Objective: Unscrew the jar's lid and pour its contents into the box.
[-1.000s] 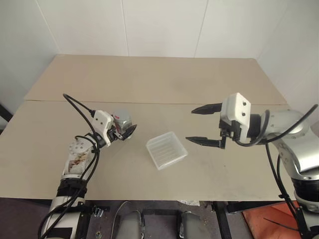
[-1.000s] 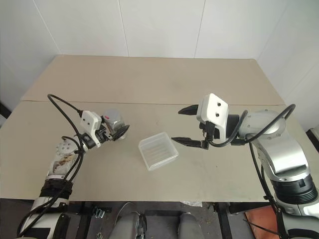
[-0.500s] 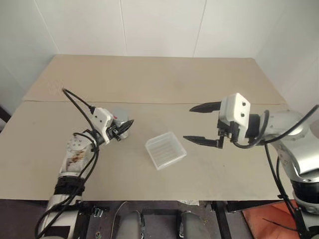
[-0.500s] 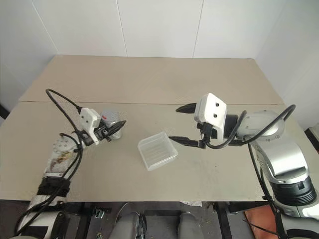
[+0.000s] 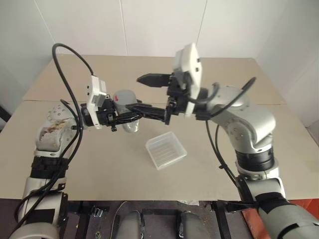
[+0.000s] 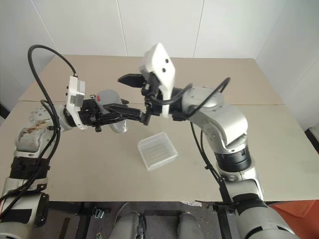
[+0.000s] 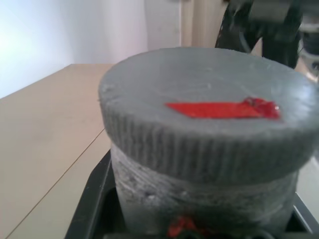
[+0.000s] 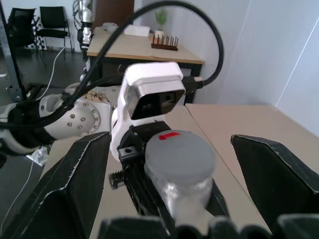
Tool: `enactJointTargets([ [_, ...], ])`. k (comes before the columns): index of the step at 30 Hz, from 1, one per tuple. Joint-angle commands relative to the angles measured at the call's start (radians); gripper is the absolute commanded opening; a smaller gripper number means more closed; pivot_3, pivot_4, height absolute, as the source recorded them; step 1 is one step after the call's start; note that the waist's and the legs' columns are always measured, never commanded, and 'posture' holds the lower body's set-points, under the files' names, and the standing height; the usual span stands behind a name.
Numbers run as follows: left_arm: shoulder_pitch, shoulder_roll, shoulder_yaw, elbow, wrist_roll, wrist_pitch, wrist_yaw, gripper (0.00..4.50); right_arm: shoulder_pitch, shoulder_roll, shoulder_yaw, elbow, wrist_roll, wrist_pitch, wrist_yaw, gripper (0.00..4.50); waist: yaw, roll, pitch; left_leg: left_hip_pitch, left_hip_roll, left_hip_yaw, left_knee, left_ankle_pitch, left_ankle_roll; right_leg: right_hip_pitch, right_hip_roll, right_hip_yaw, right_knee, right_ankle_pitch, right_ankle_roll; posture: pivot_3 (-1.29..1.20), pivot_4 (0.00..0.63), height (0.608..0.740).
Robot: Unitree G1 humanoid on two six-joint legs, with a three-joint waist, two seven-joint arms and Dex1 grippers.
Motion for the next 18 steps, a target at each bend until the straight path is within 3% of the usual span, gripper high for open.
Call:
enactJointTargets([
  [1, -0.045, -0.015, 0.003, 0.010, -0.002, -0.030, -0.027, 2.02, -0.029, 0.016, 0.002, 0.005, -0.022, 0.001, -0.028, 4.50, -0.001, 0.000, 0.000, 0.000, 0.000, 0.000, 0.000, 0.000, 0.000, 0.000, 0.000, 0.000, 0.000, 0.000, 0.000, 0.00, 0.150, 0.740],
  [9, -0.072, -0.019, 0.000, 0.028, -0.004, -0.036, -0.076, 2.02, -0.042, 0.043, 0.013, 0.044, -0.049, 0.004, -0.037, 4.50, -0.008, 0.000, 0.000, -0.001, 0.000, 0.000, 0.000, 0.000, 0.000, -0.001, 0.000, 0.000, 0.000, 0.000, 0.000, 0.00, 0.150, 0.740],
  [16, -0.090, -0.002, 0.002, 0.031, -0.027, -0.024, -0.142, 2.00, -0.063, 0.042, -0.031, 0.091, 0.013, -0.006, 0.049, 2.78, -0.009, 0.000, 0.000, -0.001, 0.000, 0.000, 0.000, 0.000, 0.000, -0.001, 0.000, 0.000, 0.000, 0.000, 0.000, 0.00, 0.150, 0.740],
  [18, -0.094, 0.009, 0.000, 0.039, -0.039, -0.023, -0.194, 2.00, -0.069, 0.026, -0.040, 0.110, 0.045, -0.028, 0.130, 2.78, -0.008, 0.000, 0.000, -0.001, 0.000, -0.001, 0.000, 0.000, 0.000, -0.001, 0.000, 0.000, 0.000, 0.000, 0.000, 0.00, 0.150, 0.740],
])
